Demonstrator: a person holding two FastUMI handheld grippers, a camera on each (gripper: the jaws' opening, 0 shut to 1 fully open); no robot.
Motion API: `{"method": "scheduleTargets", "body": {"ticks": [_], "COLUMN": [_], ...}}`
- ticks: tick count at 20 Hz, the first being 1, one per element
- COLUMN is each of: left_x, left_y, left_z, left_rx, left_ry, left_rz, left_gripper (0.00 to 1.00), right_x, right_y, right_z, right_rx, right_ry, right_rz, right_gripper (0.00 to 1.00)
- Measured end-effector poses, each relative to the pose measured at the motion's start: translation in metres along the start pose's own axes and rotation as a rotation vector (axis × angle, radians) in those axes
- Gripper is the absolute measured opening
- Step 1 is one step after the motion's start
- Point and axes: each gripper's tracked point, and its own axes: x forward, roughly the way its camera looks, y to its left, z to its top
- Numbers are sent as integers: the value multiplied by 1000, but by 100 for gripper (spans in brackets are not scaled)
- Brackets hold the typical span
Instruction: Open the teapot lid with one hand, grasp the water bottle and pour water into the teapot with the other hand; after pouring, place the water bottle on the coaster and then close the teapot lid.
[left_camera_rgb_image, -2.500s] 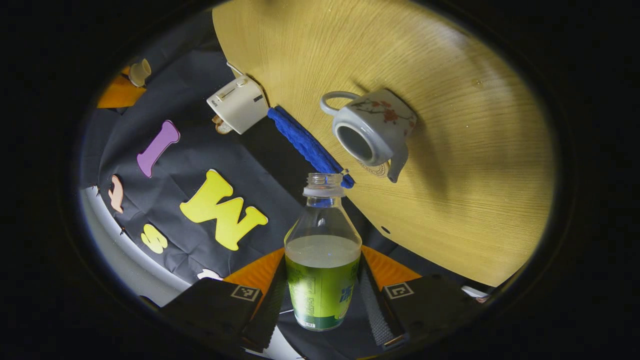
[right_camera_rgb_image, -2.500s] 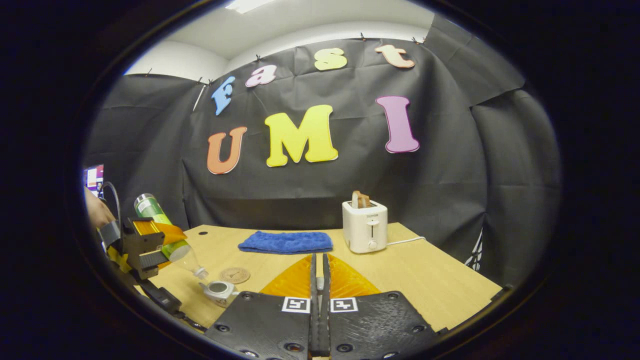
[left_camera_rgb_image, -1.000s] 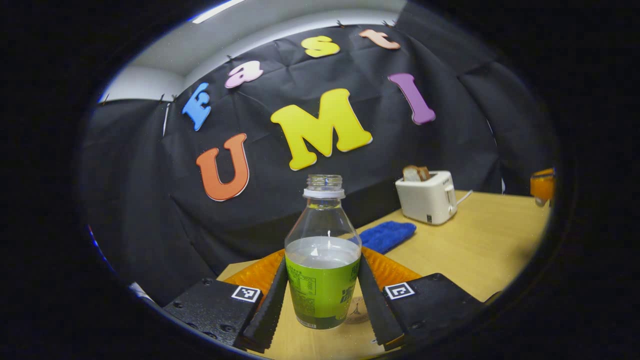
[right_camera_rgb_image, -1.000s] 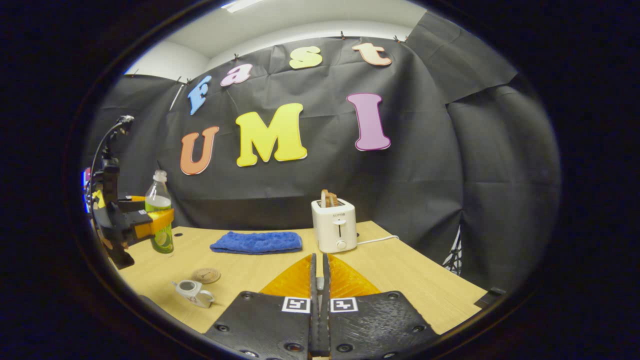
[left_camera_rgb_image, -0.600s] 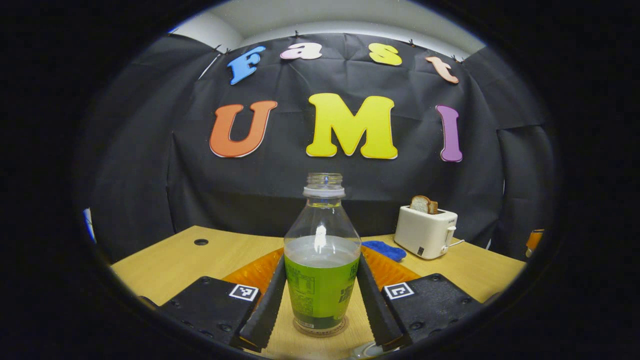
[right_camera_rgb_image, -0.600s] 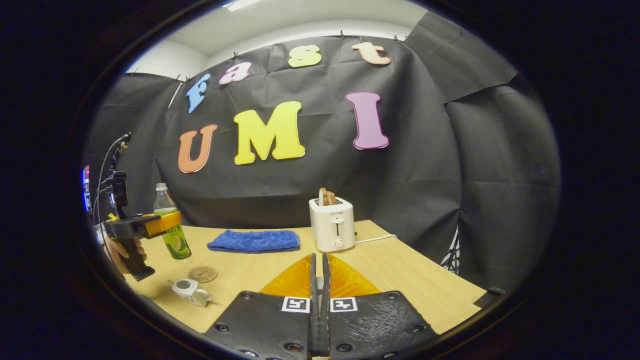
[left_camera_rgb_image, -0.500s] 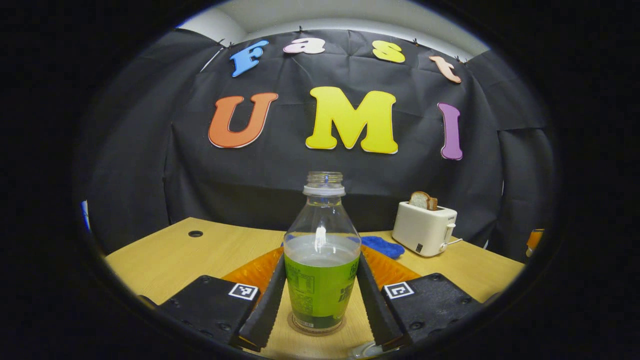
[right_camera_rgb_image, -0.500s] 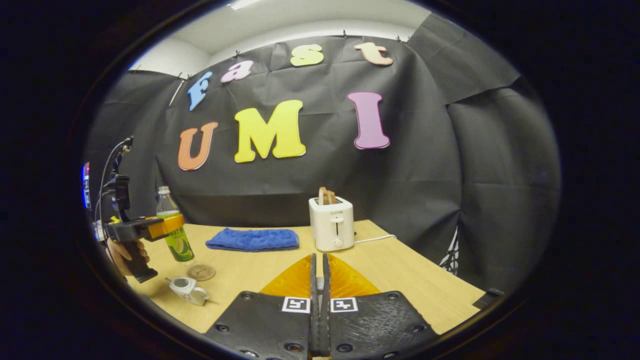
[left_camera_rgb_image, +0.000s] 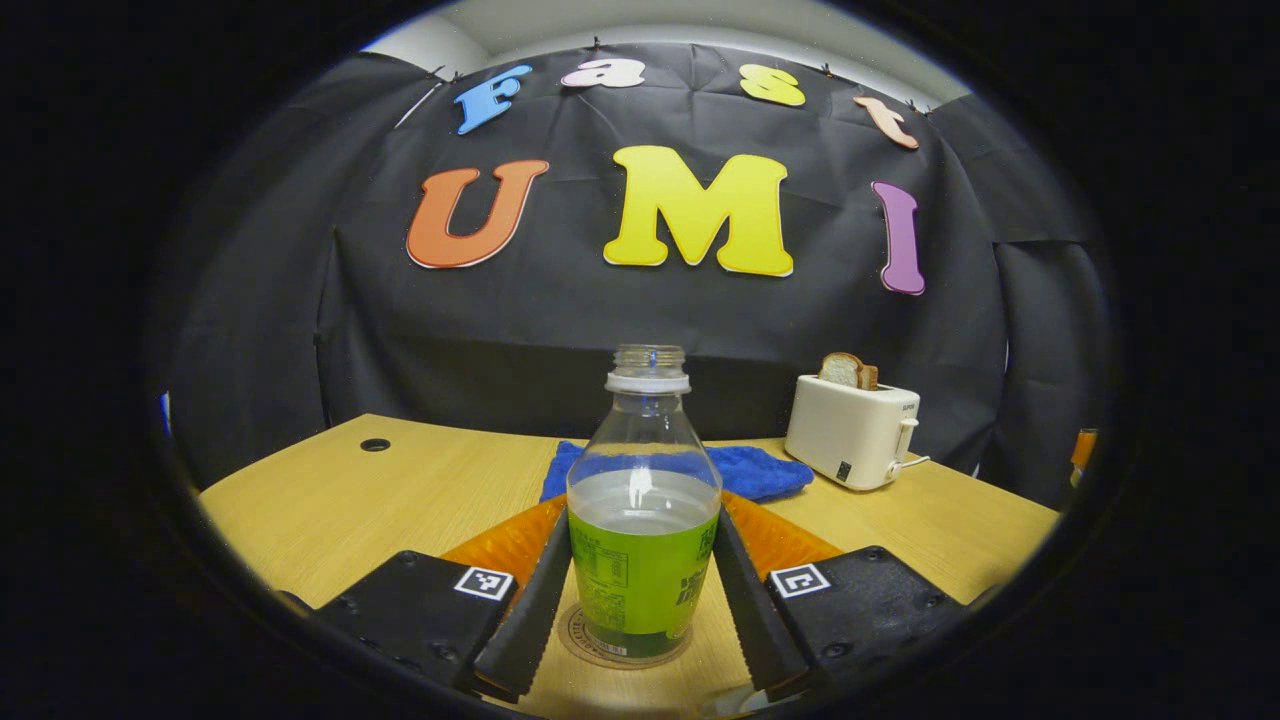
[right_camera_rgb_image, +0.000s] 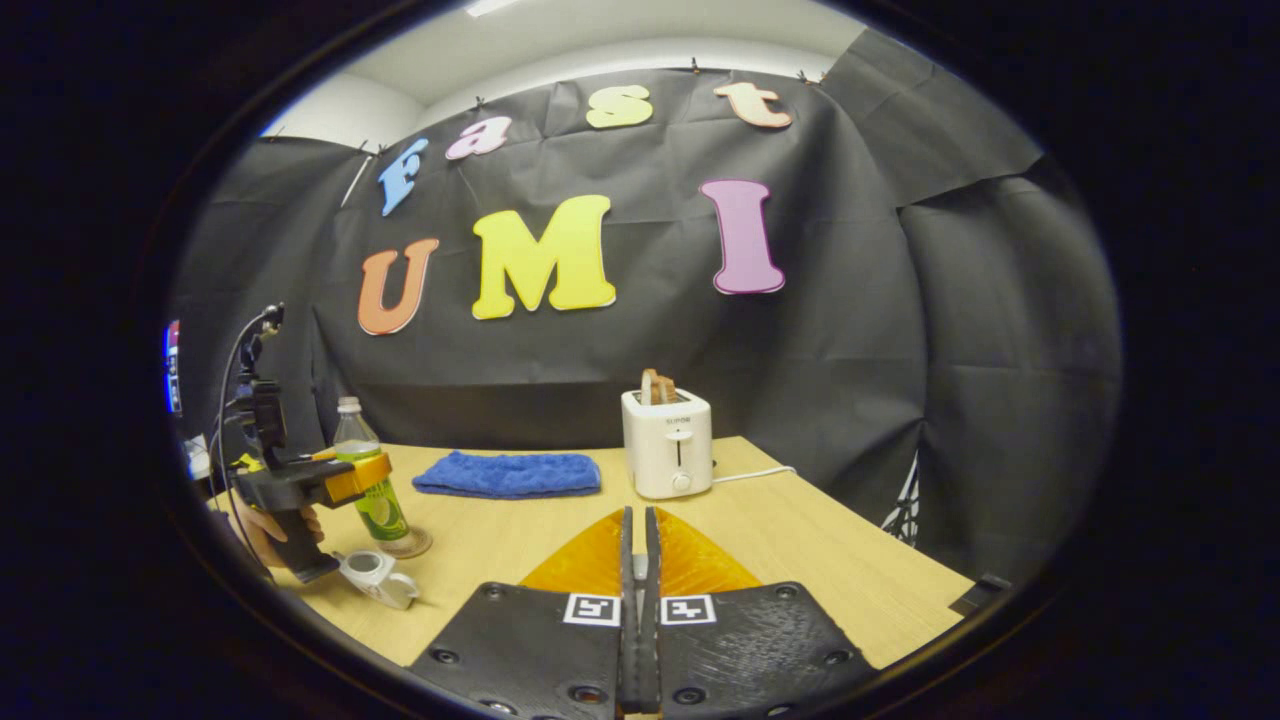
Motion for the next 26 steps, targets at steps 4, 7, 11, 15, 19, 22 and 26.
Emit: {"method": "scheduleTargets", "body": {"ticks": [4, 7, 11, 15, 19, 22, 26], "left_x": [-2, -8, -13, -23, -43, -65, -102], "left_y": [-7, -8, -8, -8, 1, 18, 26], "left_z": [1, 7, 20, 30, 41, 59, 70], "left_rx": [18, 36, 59, 56, 81, 139, 159], "left_ry": [0, -11, -46, -64, -101, -166, -204], "left_rz": [-31, -38, -38, -43, -10, 69, 112], "left_gripper": [82, 100, 99, 100, 100, 99, 99], "right_x": [0, 1, -1, 3, 2, 4, 1], "right_y": [0, 4, 12, 24, 47, 70, 118], "right_z": [-2, -3, -4, -10, -16, -25, -43], "right_rx": [0, -2, -10, -26, -20, 3, 21], "right_ry": [5, 6, 5, 16, 25, 35, 59], "right_rz": [1, 5, 20, 37, 100, 137, 256], "right_gripper": [0, 0, 0, 0, 0, 0, 0]}}
